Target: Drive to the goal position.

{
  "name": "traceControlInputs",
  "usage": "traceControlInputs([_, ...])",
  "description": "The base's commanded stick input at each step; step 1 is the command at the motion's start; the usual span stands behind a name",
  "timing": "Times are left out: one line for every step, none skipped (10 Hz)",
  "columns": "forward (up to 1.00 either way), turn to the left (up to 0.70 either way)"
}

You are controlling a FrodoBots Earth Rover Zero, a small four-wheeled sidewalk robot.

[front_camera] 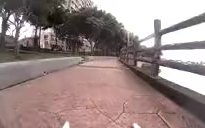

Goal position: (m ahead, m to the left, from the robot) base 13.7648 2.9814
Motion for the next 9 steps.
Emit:
traceControlInputs([0.70, -0.29])
traceControlInputs([0.70, -0.29])
traceControlInputs([0.70, -0.30])
traceControlInputs([0.70, -0.27])
traceControlInputs([0.70, -0.13])
traceControlInputs([0.70, 0.00])
traceControlInputs([0.70, 0.00])
traceControlInputs([0.70, 0.00])
traceControlInputs([0.70, 0.00])
